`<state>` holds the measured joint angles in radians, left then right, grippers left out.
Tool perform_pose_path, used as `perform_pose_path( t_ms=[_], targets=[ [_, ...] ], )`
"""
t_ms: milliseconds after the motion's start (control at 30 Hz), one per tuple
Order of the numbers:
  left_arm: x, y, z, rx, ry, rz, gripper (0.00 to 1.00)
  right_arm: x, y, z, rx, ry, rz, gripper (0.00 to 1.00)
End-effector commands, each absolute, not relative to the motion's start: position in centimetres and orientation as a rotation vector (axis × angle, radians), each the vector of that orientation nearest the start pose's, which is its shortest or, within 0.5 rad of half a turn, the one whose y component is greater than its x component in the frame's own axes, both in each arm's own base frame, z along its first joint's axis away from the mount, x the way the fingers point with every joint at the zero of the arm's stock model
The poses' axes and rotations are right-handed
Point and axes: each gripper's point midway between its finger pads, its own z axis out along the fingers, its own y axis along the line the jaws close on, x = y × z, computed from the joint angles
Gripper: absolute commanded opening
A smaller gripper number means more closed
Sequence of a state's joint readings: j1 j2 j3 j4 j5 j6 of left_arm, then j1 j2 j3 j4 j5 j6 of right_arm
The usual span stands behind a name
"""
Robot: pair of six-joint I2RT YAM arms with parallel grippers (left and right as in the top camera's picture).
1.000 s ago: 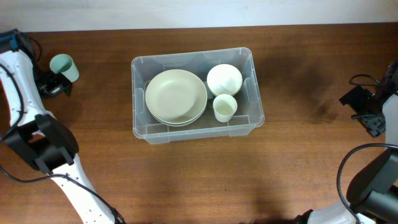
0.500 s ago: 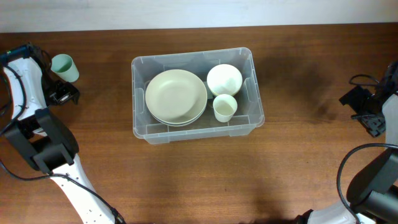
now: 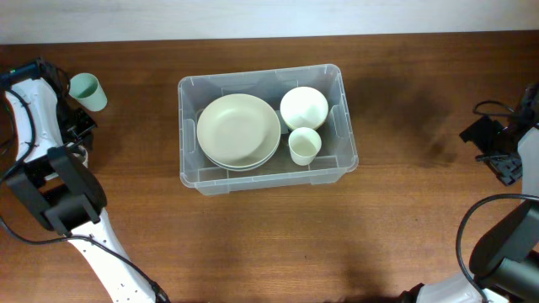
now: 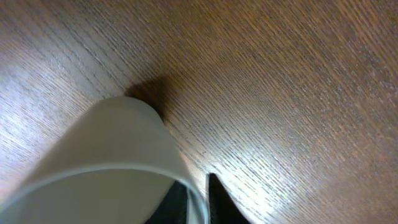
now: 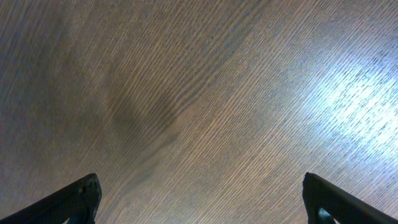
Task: Pack container
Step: 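Grasp the rim of the grey cup with the left gripper, then lift the grey cup and carry it over the bin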
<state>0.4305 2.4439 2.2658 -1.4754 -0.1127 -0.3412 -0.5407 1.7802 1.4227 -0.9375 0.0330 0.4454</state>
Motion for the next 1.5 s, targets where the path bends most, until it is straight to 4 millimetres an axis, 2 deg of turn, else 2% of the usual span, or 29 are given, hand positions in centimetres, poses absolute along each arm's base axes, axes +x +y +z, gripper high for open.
perform_pose_path(
  t_ms=[0, 100, 400, 500, 600, 667, 700, 767, 833, 867, 900, 1000, 1033, 1067, 1167, 1267, 1333, 1367, 1467],
  targets=[
    [40.4, 20.9, 6.9, -1.203, 2.957, 0.189, 0.05, 33.4, -20.7, 10.8, 1.364, 2.515, -0.072, 0.99],
    [40.3, 20.9, 6.9, -1.205, 2.962, 0.190, 0.01, 33.3, -20.7, 10.8, 1.364, 2.515, -0.071, 0.99],
    [40.2, 20.8, 7.0, -1.205, 2.967, 0.188, 0.01, 33.3, -20.7, 10.8, 1.364, 2.515, -0.071, 0.99],
    [40.0, 20.6, 7.9, -1.201, 2.964, 0.189, 0.01, 33.4, -20.7, 10.8, 1.364, 2.515, -0.072, 0.99],
    [40.9, 21.1, 11.6, -1.173, 2.868, 0.189, 0.01, 33.3, -20.7, 10.8, 1.364, 2.515, -0.071, 0.99],
    [41.5, 21.5, 14.8, -1.152, 2.780, 0.185, 0.01, 33.3, -20.7, 10.8, 1.364, 2.515, -0.071, 0.99],
    [42.1, 21.4, 18.2, -1.123, 2.693, 0.150, 0.01, 33.3, -20.7, 10.8, 1.364, 2.515, -0.071, 0.99],
    [42.5, 20.7, 22.2, -1.077, 2.597, 0.093, 0.01, 33.4, -20.7, 10.8, 1.364, 2.515, -0.072, 0.99],
    [42.9, 19.1, 26.5, -1.002, 2.504, 0.012, 0.01, 33.4, -20.7, 10.8, 1.364, 2.515, -0.072, 0.99],
    [43.1, 17.8, 28.7, -0.924, 2.470, -0.031, 0.01, 33.3, -20.7, 10.8, 1.364, 2.515, -0.071, 0.99],
    [43.4, 15.6, 31.5, -0.796, 2.433, -0.087, 0.01, 33.4, -20.7, 10.8, 1.364, 2.515, -0.072, 0.99],
    [43.4, 9.6, 35.7, -0.548, 2.386, -0.184, 0.01, 33.4, -20.7, 10.8, 1.364, 2.515, -0.072, 0.99],
    [43.2, 5.0, 37.3, -0.390, 2.386, -0.218, 0.01, 33.4, -20.7, 10.8, 1.364, 2.515, -0.072, 0.99],
    [43.1, 2.4, 37.7, -0.296, 2.393, -0.238, 0.01, 33.3, -20.7, 10.8, 1.364, 2.515, -0.071, 0.99],
    [42.8, -5.0, 37.5, -0.081, 2.427, -0.309, 0.01, 33.3, -20.7, 10.8, 1.364, 2.515, -0.071, 0.99],
    [42.3, -13.0, 36.0, 0.144, 2.468, -0.373, 0.01, 33.3, -20.7, 10.8, 1.364, 2.515, -0.071, 0.99],
    [41.9, -16.9, 34.6, 0.252, 2.492, -0.378, 0.01, 33.3, -20.7, 10.8, 1.364, 2.515, -0.071, 0.99],
    [41.6, -19.7, 33.3, 0.330, 2.512, -0.383, 0.01, 33.4, -20.7, 10.8, 1.364, 2.515, -0.072, 0.99],
    [40.6, -24.6, 30.4, 0.467, 2.563, -0.391, 0.01, 33.3, -20.7, 10.8, 1.364, 2.515, -0.071, 0.99]
  ],
)
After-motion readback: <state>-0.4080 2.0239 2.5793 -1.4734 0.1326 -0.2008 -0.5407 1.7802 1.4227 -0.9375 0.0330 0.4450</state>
